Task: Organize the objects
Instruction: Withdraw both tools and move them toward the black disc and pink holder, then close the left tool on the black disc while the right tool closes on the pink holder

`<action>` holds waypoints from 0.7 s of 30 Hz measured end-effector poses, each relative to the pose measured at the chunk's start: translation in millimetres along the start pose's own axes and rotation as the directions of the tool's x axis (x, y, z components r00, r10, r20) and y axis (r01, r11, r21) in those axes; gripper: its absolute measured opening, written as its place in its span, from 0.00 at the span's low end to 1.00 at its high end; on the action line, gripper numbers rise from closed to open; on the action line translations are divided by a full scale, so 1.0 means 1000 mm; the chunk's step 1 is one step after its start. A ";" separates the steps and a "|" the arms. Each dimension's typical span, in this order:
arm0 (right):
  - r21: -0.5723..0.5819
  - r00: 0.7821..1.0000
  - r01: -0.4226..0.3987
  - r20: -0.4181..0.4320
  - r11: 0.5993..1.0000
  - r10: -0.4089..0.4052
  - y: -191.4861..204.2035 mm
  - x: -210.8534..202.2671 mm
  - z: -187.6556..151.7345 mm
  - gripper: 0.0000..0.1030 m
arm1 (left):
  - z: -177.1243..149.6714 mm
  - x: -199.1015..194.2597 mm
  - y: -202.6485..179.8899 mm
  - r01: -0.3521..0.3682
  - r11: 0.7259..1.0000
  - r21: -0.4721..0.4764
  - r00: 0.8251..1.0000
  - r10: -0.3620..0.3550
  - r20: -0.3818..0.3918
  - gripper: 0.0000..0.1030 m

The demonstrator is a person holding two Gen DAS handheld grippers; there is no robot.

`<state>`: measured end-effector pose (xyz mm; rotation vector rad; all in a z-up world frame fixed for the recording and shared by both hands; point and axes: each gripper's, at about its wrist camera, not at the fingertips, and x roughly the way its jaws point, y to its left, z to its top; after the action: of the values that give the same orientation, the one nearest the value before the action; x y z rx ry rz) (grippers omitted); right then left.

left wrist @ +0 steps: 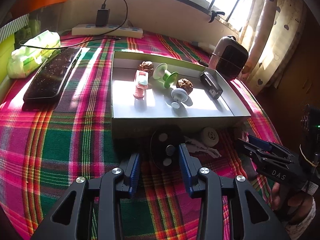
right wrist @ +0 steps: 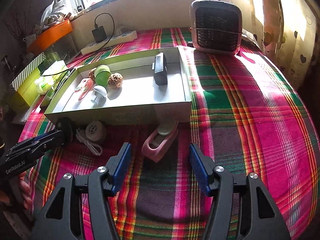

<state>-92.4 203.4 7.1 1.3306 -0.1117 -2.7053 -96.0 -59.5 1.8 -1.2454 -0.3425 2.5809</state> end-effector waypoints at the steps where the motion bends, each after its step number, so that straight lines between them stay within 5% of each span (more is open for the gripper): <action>1: -0.002 1.000 0.009 0.000 1.000 -0.009 0.001 0.002 0.002 0.58 | 0.001 0.000 -0.001 0.002 1.000 0.000 1.000 -0.002 0.000 0.34; 21: -0.005 0.998 0.059 0.017 0.998 -0.059 -0.001 0.006 0.006 0.57 | 0.008 0.005 -0.002 -0.025 1.000 0.005 1.000 0.025 0.002 0.33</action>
<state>-100.9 203.7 6.3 1.3299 -0.0679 -2.7640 -105.3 -56.5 4.1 -1.2536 -0.3232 2.6019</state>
